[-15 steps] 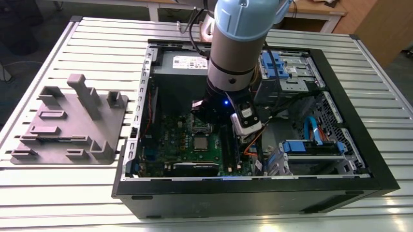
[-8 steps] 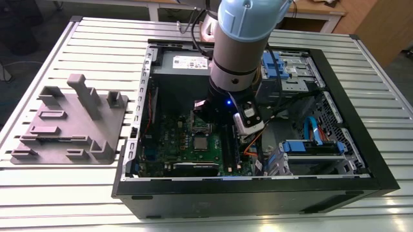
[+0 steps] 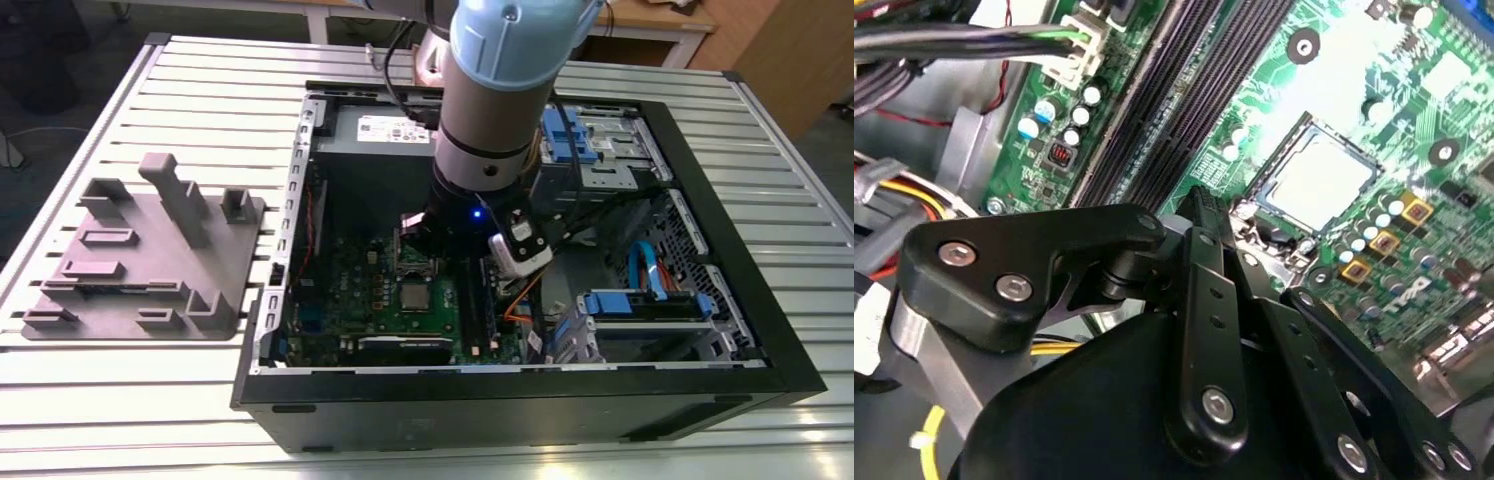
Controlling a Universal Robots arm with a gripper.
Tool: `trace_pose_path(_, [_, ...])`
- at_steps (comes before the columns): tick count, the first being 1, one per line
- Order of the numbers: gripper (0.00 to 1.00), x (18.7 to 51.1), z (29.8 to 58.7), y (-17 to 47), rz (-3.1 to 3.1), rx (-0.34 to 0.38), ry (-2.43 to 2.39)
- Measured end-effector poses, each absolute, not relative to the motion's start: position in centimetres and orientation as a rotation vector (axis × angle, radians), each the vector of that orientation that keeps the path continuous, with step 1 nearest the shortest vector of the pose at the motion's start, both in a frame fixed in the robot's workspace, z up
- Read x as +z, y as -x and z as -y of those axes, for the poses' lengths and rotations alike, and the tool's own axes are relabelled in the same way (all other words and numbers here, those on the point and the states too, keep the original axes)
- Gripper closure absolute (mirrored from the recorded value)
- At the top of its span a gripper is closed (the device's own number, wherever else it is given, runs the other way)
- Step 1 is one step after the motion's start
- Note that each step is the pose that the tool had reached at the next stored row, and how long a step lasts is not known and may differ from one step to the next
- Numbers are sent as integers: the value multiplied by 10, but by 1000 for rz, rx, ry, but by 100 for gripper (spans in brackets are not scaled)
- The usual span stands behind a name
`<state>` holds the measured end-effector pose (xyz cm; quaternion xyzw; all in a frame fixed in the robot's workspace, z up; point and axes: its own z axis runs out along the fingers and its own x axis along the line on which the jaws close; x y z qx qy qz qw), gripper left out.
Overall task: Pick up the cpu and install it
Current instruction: 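Close the cpu cover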
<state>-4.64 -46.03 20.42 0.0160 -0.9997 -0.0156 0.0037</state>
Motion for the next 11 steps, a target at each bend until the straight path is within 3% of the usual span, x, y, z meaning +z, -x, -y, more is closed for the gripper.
trace_pose_path(11, [90,200,453,45,3133,-70,-68])
